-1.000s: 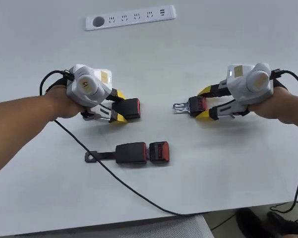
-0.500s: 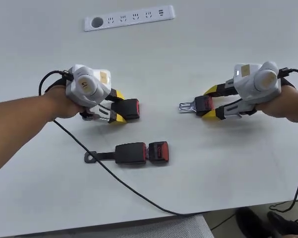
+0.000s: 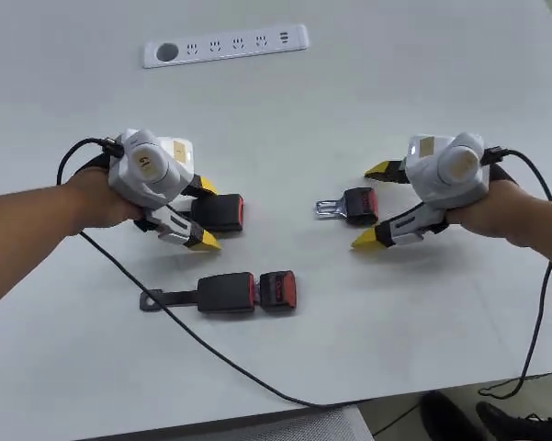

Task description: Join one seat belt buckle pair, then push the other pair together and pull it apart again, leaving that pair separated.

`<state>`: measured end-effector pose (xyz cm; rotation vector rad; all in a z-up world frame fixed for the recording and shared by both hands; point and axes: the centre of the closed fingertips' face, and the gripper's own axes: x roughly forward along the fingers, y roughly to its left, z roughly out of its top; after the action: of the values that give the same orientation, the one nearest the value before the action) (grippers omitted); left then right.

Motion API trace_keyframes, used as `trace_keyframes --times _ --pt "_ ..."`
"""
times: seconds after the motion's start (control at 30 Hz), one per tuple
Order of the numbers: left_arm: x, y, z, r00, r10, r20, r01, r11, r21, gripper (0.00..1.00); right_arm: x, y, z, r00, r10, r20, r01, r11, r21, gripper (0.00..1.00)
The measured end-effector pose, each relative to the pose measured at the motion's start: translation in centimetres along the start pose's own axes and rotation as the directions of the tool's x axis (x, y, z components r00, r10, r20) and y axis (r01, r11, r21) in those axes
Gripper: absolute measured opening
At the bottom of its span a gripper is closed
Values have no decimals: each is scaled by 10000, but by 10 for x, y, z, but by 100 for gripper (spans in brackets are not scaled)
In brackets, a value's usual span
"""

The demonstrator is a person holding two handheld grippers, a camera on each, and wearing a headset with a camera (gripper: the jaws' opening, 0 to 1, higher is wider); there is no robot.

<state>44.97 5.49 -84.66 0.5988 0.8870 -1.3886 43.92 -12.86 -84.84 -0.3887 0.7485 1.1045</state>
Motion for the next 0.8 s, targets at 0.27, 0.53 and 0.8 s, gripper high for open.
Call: trace_keyframes --times 0.27,0.53,0.8 --pt "-9 5 10 9916 984 845 -890 9901 -1085 83 -9 10 12 9960 -686 577 653 9963 561 86" --pt "-13 -4 12 9911 1071 796 -984 9895 -1062 84 -13 15 17 9921 -1029 722 976 9925 742 88" --pt "-18 -2 16 9893 1196 839 -1098 9876 -1125 85 -17 14 21 9887 -1277 786 1212 9892 825 90"
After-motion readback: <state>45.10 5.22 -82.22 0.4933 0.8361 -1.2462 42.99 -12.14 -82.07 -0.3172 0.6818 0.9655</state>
